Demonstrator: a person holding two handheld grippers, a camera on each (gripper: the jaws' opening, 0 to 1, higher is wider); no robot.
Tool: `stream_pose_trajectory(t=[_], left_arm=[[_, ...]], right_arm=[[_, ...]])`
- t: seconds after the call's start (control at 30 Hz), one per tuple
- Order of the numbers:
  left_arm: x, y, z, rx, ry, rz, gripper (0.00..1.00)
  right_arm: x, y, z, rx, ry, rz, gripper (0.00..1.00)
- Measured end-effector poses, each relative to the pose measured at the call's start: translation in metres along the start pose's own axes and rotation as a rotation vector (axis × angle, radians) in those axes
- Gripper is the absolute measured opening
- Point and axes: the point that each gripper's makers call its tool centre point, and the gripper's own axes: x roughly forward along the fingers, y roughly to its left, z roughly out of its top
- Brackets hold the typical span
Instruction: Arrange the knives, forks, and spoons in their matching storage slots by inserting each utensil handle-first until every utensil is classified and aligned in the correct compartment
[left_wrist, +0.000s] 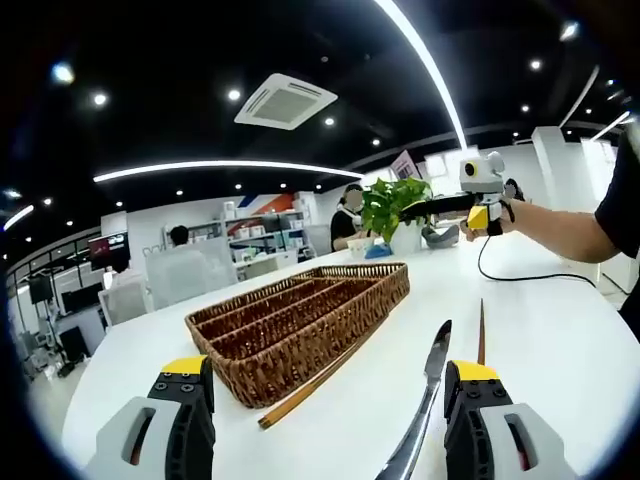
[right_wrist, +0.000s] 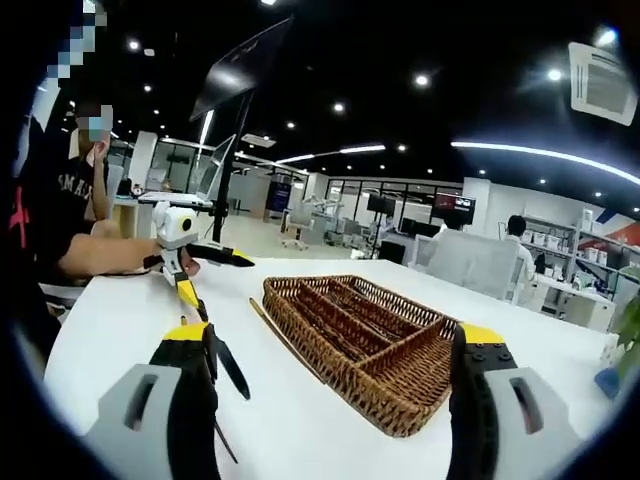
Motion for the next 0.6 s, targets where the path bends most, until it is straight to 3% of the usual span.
stream_pose_trajectory(t=[0.2,0.27,0.33,0.47,0.6], left_arm=[[-0.003,-0.003,0.002,-0.010,-0.007,-0.027,1.00],[-0.004,-0.005,0.001,-0.001,0.002,-0.036,1.00],[-0.004,-0.006,0.002,0.001,0.005,-0.040,1.00],[-0.007,-0.009,0.004,0.011,0.007,-0.057,1.00],[-0.011,-0.011,0.001,0.031,0.032,-0.078,1.00]], right_arm=[[0.004,0.027,-0.025,-0.009,0.010,0.084,1.00],[0.000,0.032,-0.034,0.036,0.012,0.114,0.99],[-0.002,0.031,-0.034,0.067,-0.020,0.114,0.99],[0.000,0.033,-0.033,0.060,-0.017,0.133,0.99],[0.004,0.044,-0.045,0.033,0.038,0.166,0.99]])
